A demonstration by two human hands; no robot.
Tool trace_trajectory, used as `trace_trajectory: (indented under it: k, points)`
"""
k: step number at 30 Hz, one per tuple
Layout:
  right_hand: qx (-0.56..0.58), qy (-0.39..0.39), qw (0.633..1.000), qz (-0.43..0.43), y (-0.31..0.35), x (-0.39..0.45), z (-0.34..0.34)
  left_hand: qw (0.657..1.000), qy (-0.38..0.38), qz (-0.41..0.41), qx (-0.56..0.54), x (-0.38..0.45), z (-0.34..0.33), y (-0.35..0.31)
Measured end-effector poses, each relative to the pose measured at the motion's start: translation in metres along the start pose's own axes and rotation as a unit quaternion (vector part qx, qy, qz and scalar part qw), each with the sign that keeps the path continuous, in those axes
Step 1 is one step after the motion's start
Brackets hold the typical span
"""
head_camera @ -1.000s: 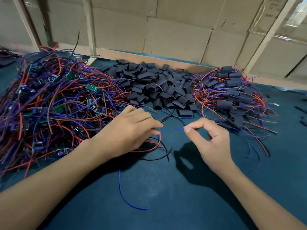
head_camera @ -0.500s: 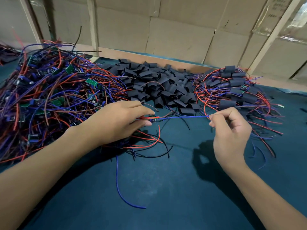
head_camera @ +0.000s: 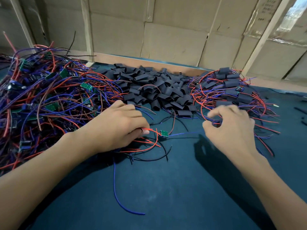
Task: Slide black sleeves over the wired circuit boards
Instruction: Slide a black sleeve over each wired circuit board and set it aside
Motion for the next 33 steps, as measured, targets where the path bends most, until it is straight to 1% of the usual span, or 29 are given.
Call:
trace_trajectory:
  k: [1, 2, 3, 4, 5, 7, 8, 9, 10, 11, 12, 13, 14, 15, 16, 17, 18, 19, 20, 22, 23, 24, 25, 28, 30, 32, 33]
  points:
    - [0.038, -0.020, 0.998, 0.046, 0.008, -0.002, 0.005, 1.000, -0.015, -0.006, 0.009, 0.001, 0.002, -0.001]
    - [0.093, -0.024, 0.990, 0.104, 0.019, -0.006, 0.009, 0.999, -0.035, -0.013, 0.017, 0.002, 0.005, -0.003]
    - [0.149, -0.010, 0.976, 0.156, 0.032, -0.012, 0.011, 0.998, -0.055, -0.024, 0.024, 0.004, 0.009, -0.006]
    - [0.198, 0.021, 0.960, 0.197, 0.046, -0.020, 0.011, 0.996, -0.071, -0.037, 0.031, 0.005, 0.012, -0.010]
    - [0.219, 0.057, 0.945, 0.235, 0.059, -0.029, 0.007, 0.995, -0.081, -0.050, 0.037, 0.007, 0.014, -0.015]
    - [0.214, 0.117, 0.919, 0.311, 0.078, -0.049, -0.006, 0.992, -0.083, -0.086, 0.031, 0.011, 0.017, -0.024]
    - [0.212, 0.139, 0.908, 0.334, 0.084, -0.055, -0.009, 0.992, -0.071, -0.105, 0.018, 0.012, 0.018, -0.026]
    - [0.226, 0.156, 0.899, 0.340, 0.087, -0.057, -0.010, 0.991, -0.053, -0.120, 0.000, 0.012, 0.019, -0.026]
    - [0.252, 0.167, 0.893, 0.333, 0.088, -0.056, -0.009, 0.991, -0.034, -0.127, -0.025, 0.012, 0.021, -0.023]
    - [0.282, 0.176, 0.890, 0.313, 0.086, -0.053, -0.006, 0.992, -0.023, -0.114, -0.059, 0.013, 0.023, -0.016]
    - [0.311, 0.185, 0.887, 0.286, 0.084, -0.049, -0.003, 0.992, -0.018, -0.073, -0.105, 0.017, 0.026, -0.006]
    - [0.334, 0.192, 0.885, 0.262, 0.081, -0.045, -0.001, 0.986, -0.004, 0.006, -0.169, 0.024, 0.029, 0.008]
    - [0.345, 0.190, 0.885, 0.247, 0.079, -0.040, 0.003, 0.963, 0.012, 0.109, -0.245, 0.033, 0.030, 0.022]
    - [0.344, 0.183, 0.888, 0.243, 0.078, -0.037, 0.006, 0.937, 0.017, 0.195, -0.289, 0.044, 0.025, 0.040]
    - [0.335, 0.182, 0.891, 0.246, 0.077, -0.036, 0.007, 0.928, 0.024, 0.235, -0.287, 0.056, 0.018, 0.054]
    - [0.323, 0.186, 0.893, 0.251, 0.075, -0.036, 0.007, 0.948, 0.035, 0.222, -0.228, 0.071, 0.010, 0.066]
    - [0.309, 0.192, 0.896, 0.254, 0.074, -0.036, 0.006, 0.971, 0.060, 0.179, -0.145, 0.084, 0.000, 0.073]
    - [0.293, 0.200, 0.900, 0.253, 0.071, -0.037, 0.005, 0.986, 0.106, 0.112, -0.057, 0.095, -0.015, 0.073]
    - [0.277, 0.210, 0.904, 0.247, 0.067, -0.038, 0.002, 0.985, 0.163, 0.051, 0.008, 0.102, -0.032, 0.072]
    - [0.255, 0.219, 0.914, 0.227, 0.061, -0.038, -0.004, 0.956, 0.274, -0.049, 0.091, 0.105, -0.066, 0.069]
    - [0.249, 0.207, 0.920, 0.219, 0.058, -0.036, -0.006, 0.938, 0.306, -0.104, 0.121, 0.103, -0.078, 0.065]
    - [0.249, 0.186, 0.927, 0.212, 0.056, -0.034, -0.006, 0.924, 0.324, -0.145, 0.139, 0.102, -0.087, 0.063]
    - [0.248, 0.162, 0.932, 0.208, 0.054, -0.031, -0.006, 0.917, 0.327, -0.170, 0.152, 0.102, -0.093, 0.064]
    - [0.237, 0.113, 0.940, 0.219, 0.049, -0.025, -0.005, 0.904, 0.311, -0.214, 0.200, 0.102, -0.101, 0.065]
    - [0.237, 0.119, 0.937, 0.226, 0.046, -0.025, -0.006, 0.899, 0.307, -0.225, 0.218, 0.100, -0.102, 0.064]
    - [0.239, 0.125, 0.936, 0.227, 0.047, -0.026, -0.007, 0.906, 0.308, -0.196, 0.213, 0.101, -0.099, 0.063]
    - [0.243, 0.126, 0.937, 0.218, 0.047, -0.028, -0.008, 0.917, 0.297, -0.173, 0.203, 0.103, -0.096, 0.062]
Point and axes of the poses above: each hand's wrist, its own x-axis towards the middle knuckle, its own z-axis out of the back of the hand, y = z × x, the point moved 5 cm from there along x, towards the middle knuckle, and after that the axes turned 14 degrees about -y, right-handed, at the moved point
